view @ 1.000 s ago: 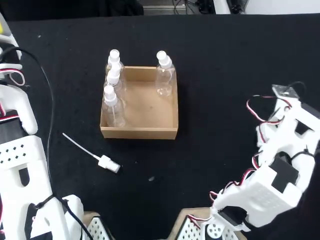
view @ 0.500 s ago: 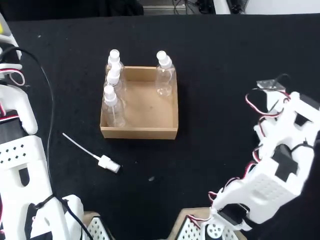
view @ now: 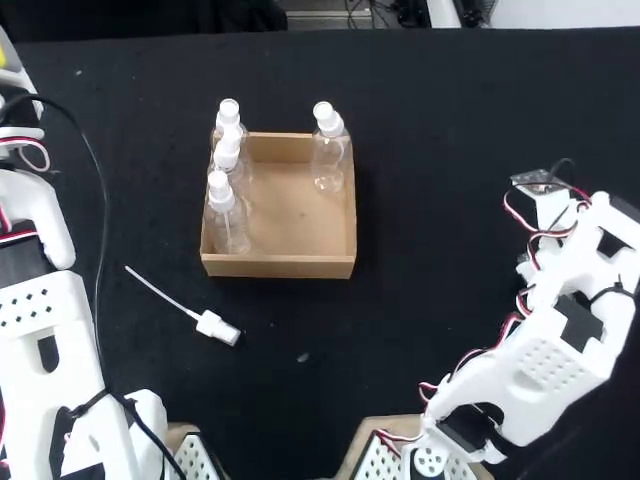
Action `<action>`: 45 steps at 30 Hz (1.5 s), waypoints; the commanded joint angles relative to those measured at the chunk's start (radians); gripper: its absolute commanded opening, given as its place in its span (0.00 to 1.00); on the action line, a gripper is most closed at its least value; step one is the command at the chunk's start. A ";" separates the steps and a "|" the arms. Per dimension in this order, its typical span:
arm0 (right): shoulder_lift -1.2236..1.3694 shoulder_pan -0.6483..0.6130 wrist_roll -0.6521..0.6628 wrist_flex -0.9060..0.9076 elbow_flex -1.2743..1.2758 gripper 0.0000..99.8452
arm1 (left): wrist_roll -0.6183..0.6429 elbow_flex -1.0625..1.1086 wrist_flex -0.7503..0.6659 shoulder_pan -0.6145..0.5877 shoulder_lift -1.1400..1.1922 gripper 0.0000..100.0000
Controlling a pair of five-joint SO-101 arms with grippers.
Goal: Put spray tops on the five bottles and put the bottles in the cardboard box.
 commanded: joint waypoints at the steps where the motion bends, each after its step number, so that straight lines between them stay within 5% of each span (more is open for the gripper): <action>1: -0.044 0.012 -0.011 0.003 -0.038 0.04 | 0.005 -0.012 -0.020 0.001 -0.012 0.03; 19: -0.713 -0.331 -0.545 0.095 0.058 0.01 | -0.002 0.171 0.009 0.130 -0.008 0.03; 24: -0.868 -0.427 -0.700 0.100 0.059 0.01 | -0.020 0.219 0.371 0.071 -0.037 0.03; 30: -0.901 -0.588 -0.749 0.094 0.051 0.01 | -0.287 0.278 0.812 -0.024 -0.123 0.03; 39: -0.926 -0.703 -0.961 0.064 0.091 0.01 | -0.539 0.541 0.993 -0.102 -0.517 0.05; 45: -1.020 -0.703 -1.002 -0.083 0.291 0.01 | -0.535 0.582 1.132 -0.094 -0.601 0.17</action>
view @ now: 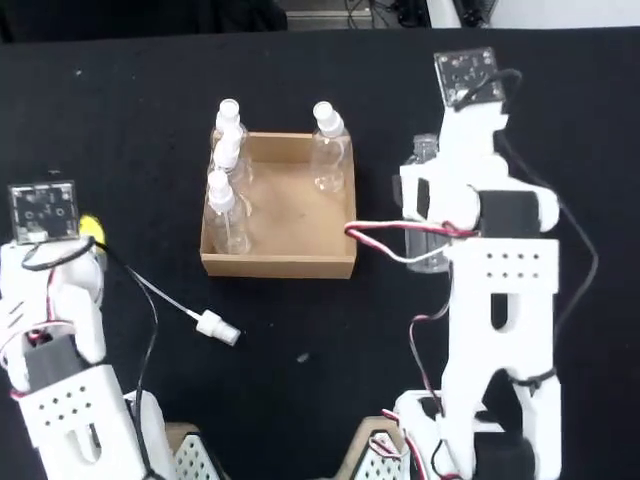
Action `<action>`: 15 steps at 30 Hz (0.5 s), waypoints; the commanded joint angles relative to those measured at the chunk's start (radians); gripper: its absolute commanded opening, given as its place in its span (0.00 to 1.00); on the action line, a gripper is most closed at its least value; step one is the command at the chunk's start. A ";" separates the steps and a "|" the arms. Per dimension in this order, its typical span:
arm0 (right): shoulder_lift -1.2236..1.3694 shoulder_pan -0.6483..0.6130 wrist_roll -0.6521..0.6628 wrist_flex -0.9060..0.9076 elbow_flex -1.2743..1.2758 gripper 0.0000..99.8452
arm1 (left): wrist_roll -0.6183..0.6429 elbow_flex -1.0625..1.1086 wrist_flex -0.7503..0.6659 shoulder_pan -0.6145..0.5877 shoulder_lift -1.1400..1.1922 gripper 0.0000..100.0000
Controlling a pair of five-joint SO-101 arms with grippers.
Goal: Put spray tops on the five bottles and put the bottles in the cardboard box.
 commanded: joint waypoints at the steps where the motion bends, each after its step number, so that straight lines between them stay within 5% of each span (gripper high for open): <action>1: -0.114 -0.017 -0.040 -0.118 0.101 0.01 | -0.006 -0.012 0.063 -0.005 -0.009 0.17; 15: -0.315 -0.021 -0.054 -0.232 0.323 0.01 | -0.008 -0.390 0.400 -0.004 0.466 0.18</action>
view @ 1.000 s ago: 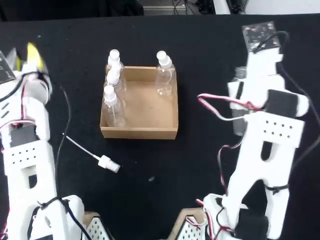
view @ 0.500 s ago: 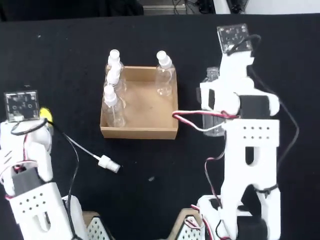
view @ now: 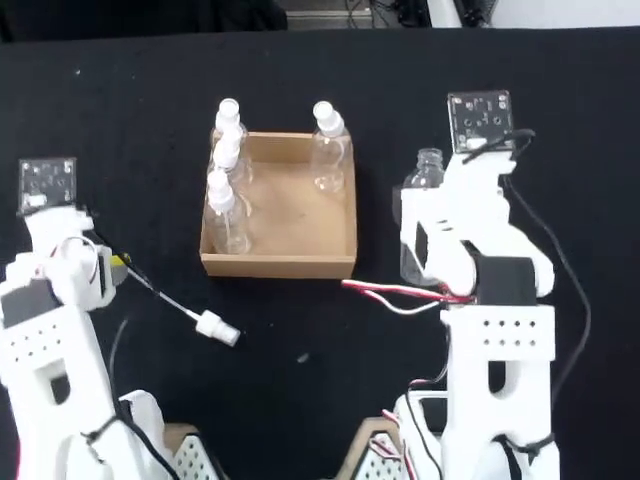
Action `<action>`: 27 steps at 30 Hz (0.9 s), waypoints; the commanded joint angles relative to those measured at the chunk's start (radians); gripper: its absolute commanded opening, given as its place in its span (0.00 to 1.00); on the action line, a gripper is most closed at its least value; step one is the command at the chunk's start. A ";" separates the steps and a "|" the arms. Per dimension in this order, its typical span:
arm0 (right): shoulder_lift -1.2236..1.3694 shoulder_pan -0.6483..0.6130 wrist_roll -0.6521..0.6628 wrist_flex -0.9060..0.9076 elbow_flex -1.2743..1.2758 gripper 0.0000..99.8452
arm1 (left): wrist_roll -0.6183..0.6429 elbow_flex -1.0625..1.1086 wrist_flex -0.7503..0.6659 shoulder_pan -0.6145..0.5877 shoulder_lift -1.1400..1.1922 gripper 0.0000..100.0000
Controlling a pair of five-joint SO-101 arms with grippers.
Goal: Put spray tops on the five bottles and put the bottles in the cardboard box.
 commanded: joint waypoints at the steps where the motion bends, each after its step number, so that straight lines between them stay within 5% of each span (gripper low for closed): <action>1: -0.033 -0.035 -0.006 -0.075 0.038 0.01 | -0.008 -0.116 0.046 -0.004 0.051 0.18; 9: -0.036 -0.155 -0.006 -0.114 0.110 0.01 | -0.158 -0.053 -0.075 -0.002 0.064 0.18; 21: -0.036 -0.153 -0.008 -0.218 0.189 0.01 | -0.175 -0.104 -0.064 0.128 0.315 0.18; 27: -0.036 -0.153 -0.008 -0.221 0.189 0.01 | -0.290 -0.153 -0.064 0.133 0.374 0.17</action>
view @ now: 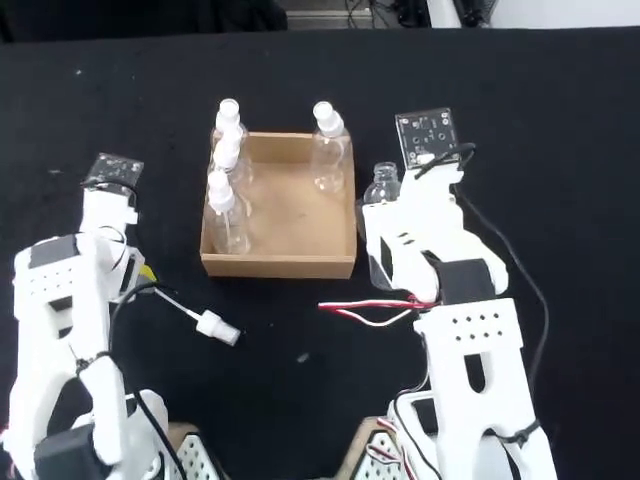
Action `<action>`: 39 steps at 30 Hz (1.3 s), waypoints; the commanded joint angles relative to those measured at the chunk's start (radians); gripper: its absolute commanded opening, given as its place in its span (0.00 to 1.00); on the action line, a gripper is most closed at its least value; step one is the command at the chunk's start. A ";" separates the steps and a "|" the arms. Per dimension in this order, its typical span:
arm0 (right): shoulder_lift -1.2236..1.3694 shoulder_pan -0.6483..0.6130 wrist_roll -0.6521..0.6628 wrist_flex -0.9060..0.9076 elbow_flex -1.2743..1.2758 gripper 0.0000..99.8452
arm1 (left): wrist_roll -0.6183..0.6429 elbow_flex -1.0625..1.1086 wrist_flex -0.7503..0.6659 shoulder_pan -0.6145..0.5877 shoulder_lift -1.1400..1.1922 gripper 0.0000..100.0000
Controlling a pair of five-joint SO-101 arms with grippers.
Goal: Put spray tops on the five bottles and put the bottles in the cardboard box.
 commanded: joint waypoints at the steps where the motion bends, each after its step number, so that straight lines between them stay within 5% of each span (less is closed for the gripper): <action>1: -0.033 -0.014 -0.006 -0.031 -0.005 0.01 | -0.051 -0.097 -0.014 0.016 0.015 0.17; 14: -0.033 -0.014 -0.005 -0.023 -0.004 0.01 | 0.095 -0.142 -0.129 -0.028 0.279 0.17; 21: -0.033 -0.014 -0.005 -0.023 -0.004 0.01 | -0.121 -0.096 -0.120 -0.211 0.262 0.17; 25: -0.031 -0.014 -0.002 -0.025 -0.004 0.01 | -0.270 -0.084 0.017 -0.285 0.206 0.17; 32: -0.033 -0.011 -0.002 -0.023 -0.004 0.01 | -0.443 -0.087 0.247 -0.251 0.089 0.17; 39: -0.033 0.071 -0.005 -0.023 -0.015 0.01 | -0.442 -0.076 0.284 -0.124 -0.132 0.17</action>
